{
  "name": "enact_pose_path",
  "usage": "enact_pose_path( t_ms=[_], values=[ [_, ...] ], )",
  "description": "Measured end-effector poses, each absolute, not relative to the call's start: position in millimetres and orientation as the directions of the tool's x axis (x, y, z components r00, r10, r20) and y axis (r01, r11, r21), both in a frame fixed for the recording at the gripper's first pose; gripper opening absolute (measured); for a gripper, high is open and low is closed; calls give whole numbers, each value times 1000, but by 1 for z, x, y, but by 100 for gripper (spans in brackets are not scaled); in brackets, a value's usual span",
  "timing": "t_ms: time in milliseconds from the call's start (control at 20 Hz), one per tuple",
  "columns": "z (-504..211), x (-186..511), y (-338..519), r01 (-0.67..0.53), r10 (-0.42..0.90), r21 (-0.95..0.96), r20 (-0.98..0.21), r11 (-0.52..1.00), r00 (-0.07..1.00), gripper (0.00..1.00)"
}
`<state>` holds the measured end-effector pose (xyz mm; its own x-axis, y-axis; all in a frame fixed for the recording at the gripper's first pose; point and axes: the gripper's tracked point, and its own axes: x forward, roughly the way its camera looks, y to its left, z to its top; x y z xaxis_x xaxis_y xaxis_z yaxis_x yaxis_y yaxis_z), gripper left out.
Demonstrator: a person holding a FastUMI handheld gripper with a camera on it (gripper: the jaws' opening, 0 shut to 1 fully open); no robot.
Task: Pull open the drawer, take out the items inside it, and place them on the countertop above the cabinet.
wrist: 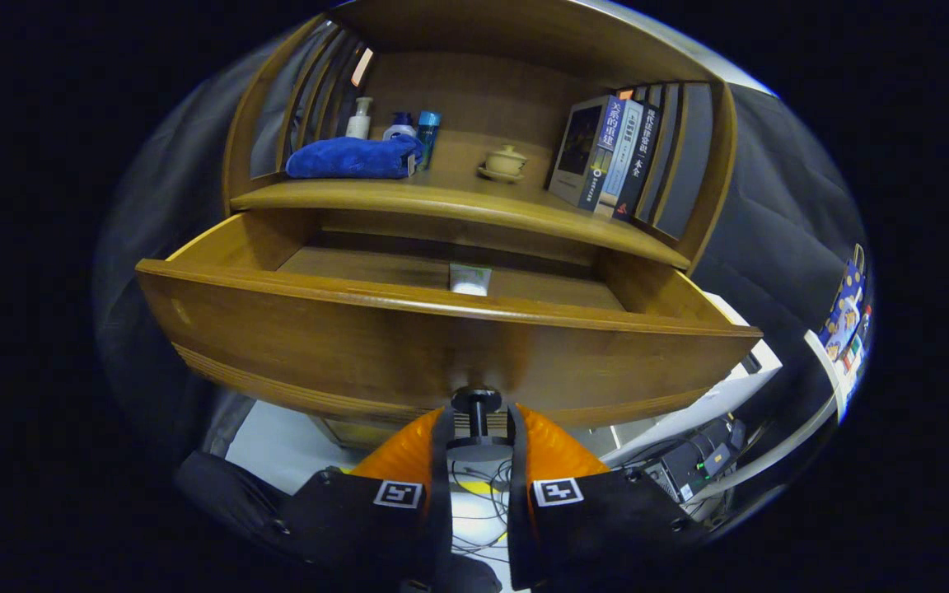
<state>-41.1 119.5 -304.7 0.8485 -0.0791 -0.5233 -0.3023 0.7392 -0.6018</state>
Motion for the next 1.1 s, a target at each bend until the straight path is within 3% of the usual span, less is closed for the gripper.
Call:
enact_pose_path(
  t_ms=[400,450,600,900,1100],
  values=[
    [-306,-65,110,-276,-101,-557,-552,783,827,35],
    [-301,-66,112,-264,-107,-546,-554,795,826,43],
    [-267,-71,138,-257,-53,-513,-513,819,857,54],
    [-204,-68,193,-311,21,-556,-465,771,885,99],
    [-212,-19,222,-345,31,-508,-529,789,848,99]
  ],
)
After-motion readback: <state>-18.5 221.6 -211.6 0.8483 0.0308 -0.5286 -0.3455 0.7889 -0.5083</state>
